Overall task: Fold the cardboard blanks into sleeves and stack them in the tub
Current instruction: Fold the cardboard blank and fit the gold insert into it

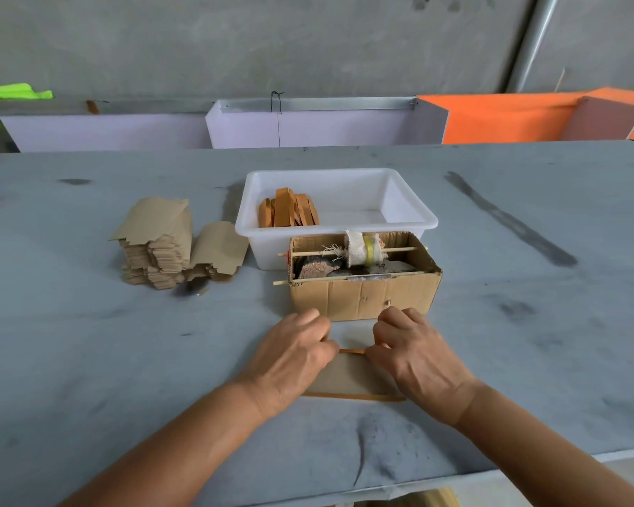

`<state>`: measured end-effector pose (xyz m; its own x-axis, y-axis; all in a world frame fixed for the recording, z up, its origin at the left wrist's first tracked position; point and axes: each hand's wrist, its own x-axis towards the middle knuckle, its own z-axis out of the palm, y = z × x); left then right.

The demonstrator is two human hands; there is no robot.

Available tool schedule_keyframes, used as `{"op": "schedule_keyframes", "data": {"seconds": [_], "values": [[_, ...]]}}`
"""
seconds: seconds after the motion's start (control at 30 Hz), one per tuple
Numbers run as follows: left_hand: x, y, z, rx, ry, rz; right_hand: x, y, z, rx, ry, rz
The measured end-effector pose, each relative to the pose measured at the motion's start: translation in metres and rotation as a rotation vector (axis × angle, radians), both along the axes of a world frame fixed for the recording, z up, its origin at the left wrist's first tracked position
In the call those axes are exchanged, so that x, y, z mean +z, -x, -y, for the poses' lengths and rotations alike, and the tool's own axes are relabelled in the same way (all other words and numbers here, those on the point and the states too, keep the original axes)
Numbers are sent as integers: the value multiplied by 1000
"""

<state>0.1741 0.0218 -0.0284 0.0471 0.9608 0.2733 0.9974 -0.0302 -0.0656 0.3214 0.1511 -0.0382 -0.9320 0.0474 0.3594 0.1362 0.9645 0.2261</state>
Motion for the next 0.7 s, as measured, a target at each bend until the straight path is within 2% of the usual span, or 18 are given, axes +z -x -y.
{"op": "schedule_keyframes", "data": {"seconds": [0.17,0.27,0.4,0.43,0.53,0.7], "values": [[7,-3,-1,-14,52,-125,2,1,1,18,-44,33],[12,-4,-1,6,191,-174,0,0,1,6,-70,36],[8,-2,-2,59,240,-278,-1,-3,2,-27,-15,66],[4,1,-1,57,286,-277,0,-4,3,-38,0,73],[-4,7,1,-73,221,-250,2,-6,6,-117,70,107],[-5,-3,5,174,283,14,-3,1,15,-251,197,222]]}}
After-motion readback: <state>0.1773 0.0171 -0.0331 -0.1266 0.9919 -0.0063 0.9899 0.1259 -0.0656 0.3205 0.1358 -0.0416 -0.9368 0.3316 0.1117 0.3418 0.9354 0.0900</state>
